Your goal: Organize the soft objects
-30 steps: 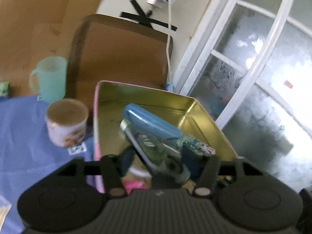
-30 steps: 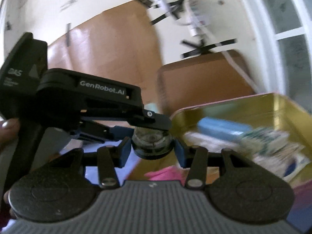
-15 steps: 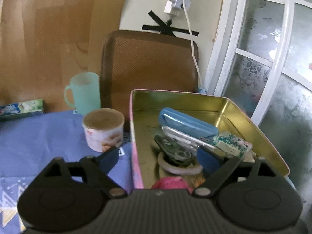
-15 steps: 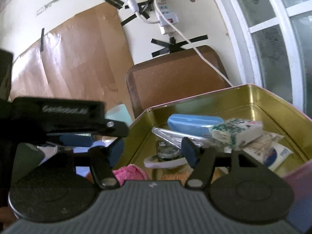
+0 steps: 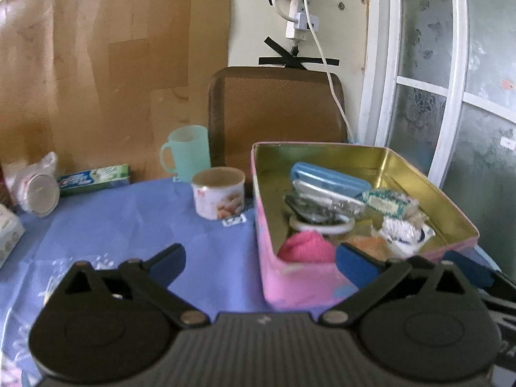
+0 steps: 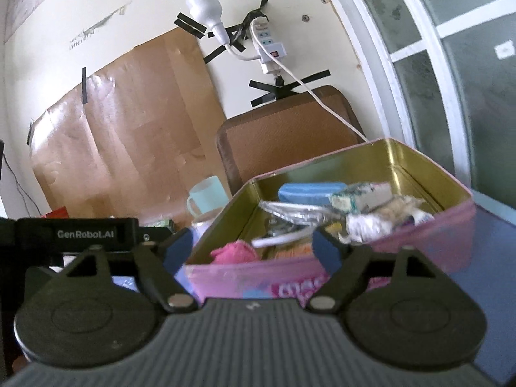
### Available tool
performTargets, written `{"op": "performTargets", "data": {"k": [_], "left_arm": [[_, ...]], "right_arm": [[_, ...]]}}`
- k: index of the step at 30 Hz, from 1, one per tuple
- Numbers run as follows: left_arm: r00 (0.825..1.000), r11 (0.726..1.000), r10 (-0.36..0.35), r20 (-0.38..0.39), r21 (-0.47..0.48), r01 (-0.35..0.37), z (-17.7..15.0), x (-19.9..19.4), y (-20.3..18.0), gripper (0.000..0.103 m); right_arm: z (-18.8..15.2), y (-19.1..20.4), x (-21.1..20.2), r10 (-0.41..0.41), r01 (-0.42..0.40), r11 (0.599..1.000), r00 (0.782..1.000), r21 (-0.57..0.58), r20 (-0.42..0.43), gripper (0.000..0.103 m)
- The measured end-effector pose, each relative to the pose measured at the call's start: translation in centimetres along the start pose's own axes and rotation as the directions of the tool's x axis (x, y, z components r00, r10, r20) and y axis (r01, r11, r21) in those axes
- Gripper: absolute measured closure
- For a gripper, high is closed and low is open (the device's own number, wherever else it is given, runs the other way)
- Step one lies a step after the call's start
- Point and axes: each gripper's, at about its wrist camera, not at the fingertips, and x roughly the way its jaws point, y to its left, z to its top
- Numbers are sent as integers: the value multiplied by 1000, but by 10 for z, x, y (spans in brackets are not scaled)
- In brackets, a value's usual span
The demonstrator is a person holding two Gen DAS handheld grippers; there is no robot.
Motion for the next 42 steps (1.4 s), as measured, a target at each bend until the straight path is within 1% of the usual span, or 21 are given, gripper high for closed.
{"op": "performTargets", "data": {"k": [2, 5, 8, 11, 12, 17, 20, 22, 24, 26, 30, 35, 39, 42], "left_arm": [[1000, 1000, 9, 0, 3, -9, -8, -10, -1, 0], [1000, 1000, 29, 4, 6, -29, -17, -24, -2, 0], [999, 999, 47, 5, 11, -47, -25, -39, -3, 0], [998, 998, 63, 21, 19, -64, -33, -54, -7, 0], [997, 997, 69, 28, 22, -70, -36, -59, -7, 0], [993, 995, 102, 59, 16, -103, -48, -81, -11, 0], [990, 992, 124, 67, 4, -124, -59, -91, -11, 0], [988, 989, 145, 61, 1, -145, -66, -96, -10, 0], [986, 988, 157, 57, -2, -157, -72, -98, -9, 0], [987, 988, 152, 46, -10, -152, -75, -97, -6, 0], [988, 988, 150, 37, -29, -149, -78, -96, -4, 0], [989, 989, 141, 52, -47, -139, -83, -99, -5, 0], [983, 984, 177, 44, -18, -176, -86, -95, -10, 0], [980, 981, 193, 40, -5, -193, -87, -93, -11, 0]], "right_arm": [[-4, 1, -9, -4, 4, 1000, 1000, 12, -7, 7], [-10, 1, -21, 10, -9, 999, 1000, 35, -23, 6], [-11, 6, -32, 23, -22, 999, 1000, 40, -19, 5], [-11, 12, -45, 33, -33, 999, 999, 40, 3, 3], [-10, 15, -50, 32, -33, 999, 999, 38, 16, 0], [-15, 29, -74, 6, -5, 1000, 995, -9, 101, 0], [-17, 36, -82, -38, 40, 999, 994, -24, 107, 0], [-20, 38, -86, -37, 40, 999, 993, -29, 108, 0], [-26, 39, -87, -50, 54, 998, 992, -36, 120, 0], [-30, 42, -84, -69, 75, 996, 990, -41, 120, 0], [-32, 46, -77, -57, 62, 997, 994, -50, 92, 0], [-32, 45, -82, -60, 67, 996, 992, -63, 112, 0], [-33, 40, -83, -88, 92, 995, 988, -24, 129, 0], [-32, 38, -81, -94, 96, 995, 989, -8, 115, 0]]}}
